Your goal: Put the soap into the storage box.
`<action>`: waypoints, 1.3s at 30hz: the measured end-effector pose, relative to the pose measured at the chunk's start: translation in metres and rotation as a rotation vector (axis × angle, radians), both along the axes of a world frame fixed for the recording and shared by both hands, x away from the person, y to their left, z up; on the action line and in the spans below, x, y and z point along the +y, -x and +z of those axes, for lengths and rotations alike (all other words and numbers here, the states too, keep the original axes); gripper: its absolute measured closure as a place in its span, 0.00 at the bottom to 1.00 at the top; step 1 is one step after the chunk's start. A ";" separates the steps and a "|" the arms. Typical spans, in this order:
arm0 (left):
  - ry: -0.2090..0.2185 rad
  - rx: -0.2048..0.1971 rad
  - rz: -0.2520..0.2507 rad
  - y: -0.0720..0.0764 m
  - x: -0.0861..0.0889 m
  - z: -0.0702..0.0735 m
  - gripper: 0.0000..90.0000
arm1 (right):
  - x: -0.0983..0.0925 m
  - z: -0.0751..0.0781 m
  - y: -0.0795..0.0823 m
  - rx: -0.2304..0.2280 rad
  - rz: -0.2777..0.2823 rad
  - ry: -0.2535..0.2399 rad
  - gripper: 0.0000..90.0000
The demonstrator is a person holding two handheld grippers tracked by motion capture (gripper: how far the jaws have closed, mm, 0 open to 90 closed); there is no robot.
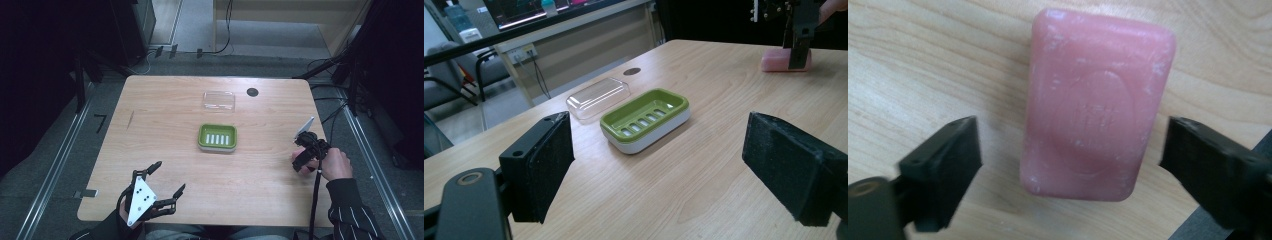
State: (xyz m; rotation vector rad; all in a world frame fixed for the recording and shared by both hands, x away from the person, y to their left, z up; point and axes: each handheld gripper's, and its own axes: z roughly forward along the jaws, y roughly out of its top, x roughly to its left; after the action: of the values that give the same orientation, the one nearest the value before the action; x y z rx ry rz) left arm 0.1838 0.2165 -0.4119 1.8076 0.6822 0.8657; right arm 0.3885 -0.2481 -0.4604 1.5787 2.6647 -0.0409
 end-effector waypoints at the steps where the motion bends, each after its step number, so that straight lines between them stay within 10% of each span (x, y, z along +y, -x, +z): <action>1: 0.000 0.000 0.000 0.000 0.000 0.000 0.15 | 0.000 0.001 0.000 -0.008 -0.003 -0.011 0.15; 39: -0.006 -0.001 -0.003 0.000 -0.001 0.000 0.15 | -0.010 -0.008 -0.011 -0.003 -0.087 -0.081 0.42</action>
State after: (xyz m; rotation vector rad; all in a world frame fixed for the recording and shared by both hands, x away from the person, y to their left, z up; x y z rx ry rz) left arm 0.1839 0.2159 -0.4119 1.8132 0.6769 0.8678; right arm 0.3990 -0.2577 -0.4685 1.7164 2.6249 0.0671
